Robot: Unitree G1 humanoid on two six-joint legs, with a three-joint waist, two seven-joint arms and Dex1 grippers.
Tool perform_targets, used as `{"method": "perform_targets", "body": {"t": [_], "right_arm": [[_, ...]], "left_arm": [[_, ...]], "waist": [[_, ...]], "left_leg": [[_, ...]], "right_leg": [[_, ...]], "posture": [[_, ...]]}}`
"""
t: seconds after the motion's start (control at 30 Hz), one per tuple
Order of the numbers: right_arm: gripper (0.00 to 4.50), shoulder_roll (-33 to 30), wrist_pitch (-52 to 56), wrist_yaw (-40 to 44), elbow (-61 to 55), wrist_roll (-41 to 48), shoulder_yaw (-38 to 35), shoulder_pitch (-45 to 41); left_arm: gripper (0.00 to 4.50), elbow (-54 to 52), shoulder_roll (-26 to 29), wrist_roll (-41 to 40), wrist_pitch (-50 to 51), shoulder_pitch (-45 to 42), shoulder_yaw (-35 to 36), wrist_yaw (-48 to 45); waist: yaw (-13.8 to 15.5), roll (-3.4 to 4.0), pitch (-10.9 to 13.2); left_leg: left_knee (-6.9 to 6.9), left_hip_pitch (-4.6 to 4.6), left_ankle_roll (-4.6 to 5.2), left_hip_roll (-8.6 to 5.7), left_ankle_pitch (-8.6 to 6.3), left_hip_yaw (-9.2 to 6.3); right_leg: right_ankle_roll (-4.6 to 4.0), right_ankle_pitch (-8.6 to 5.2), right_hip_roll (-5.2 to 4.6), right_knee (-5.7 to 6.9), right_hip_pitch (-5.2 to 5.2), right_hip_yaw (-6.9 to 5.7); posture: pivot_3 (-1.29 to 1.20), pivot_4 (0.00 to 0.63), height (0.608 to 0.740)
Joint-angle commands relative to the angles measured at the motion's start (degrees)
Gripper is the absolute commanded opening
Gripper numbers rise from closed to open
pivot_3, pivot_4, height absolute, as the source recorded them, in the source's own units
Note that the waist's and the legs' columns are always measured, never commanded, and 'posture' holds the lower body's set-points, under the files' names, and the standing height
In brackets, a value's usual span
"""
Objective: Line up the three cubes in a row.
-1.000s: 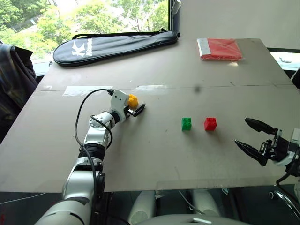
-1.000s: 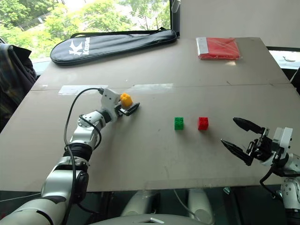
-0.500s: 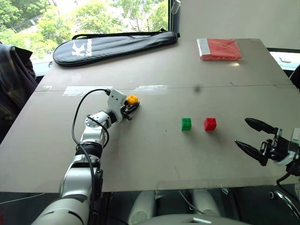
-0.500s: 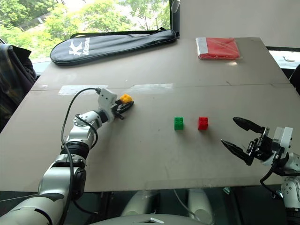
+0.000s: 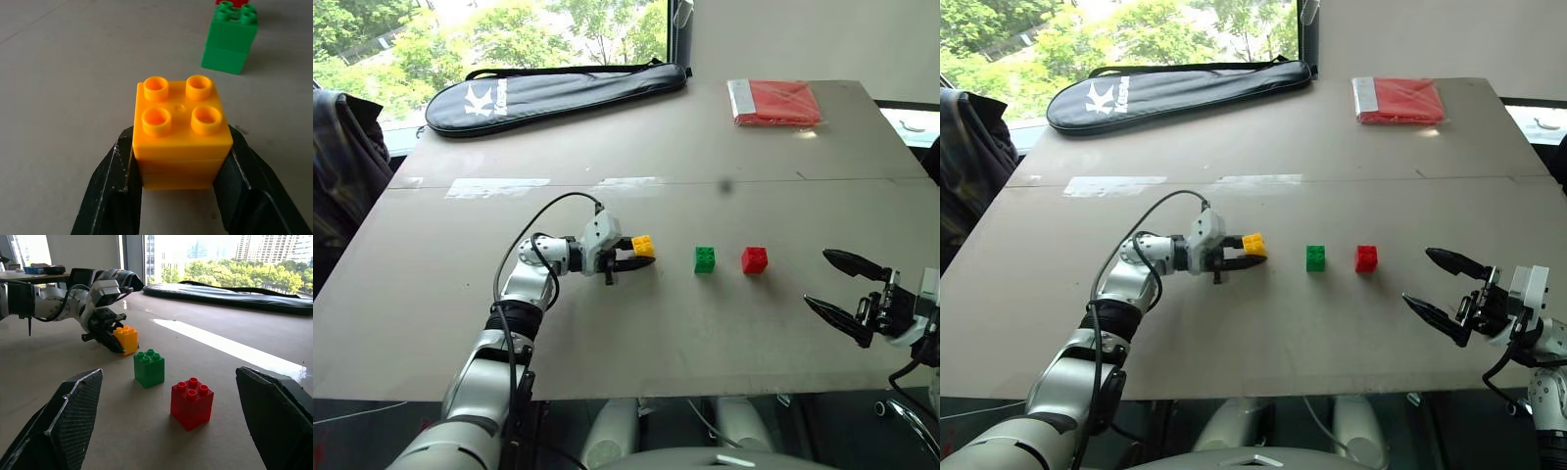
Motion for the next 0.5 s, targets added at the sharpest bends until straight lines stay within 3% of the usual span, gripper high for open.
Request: {"method": "perform_targets", "body": {"t": [0.03,0.5], "right_arm": [[4.50,-0.38,-0.39,0.07,-2.55,0.48,-0.83,0.74],[4.50,0.26,-0.61,-2.40,-7.63,0.96,-1.88,6.26]], "left_arm": [[1.34,1.45,-1.79,1.22,-2.72,-2.21,-2.48,-3.07],[1.34,10.65,-4.41,4.80,-10.81,-5.53,-4.06,-2.76]], "waist": [[0.17,0.00,0.00],[0.20,-0.01,0.00]], "left_leg": [[0.01,0.00,0.00,-0.01,0.00,0.00],[0.01,0.00,0.02,-0.04,0.00,-0.01]], "right_leg": [[0.00,0.00,0.00,0.00,0.00,-0.01],[0.02,-0.01,-0.01,0.00,0.01,-0.01]], "posture": [[0.00,0.150,0.740],[0.00,0.150,0.740]]}}
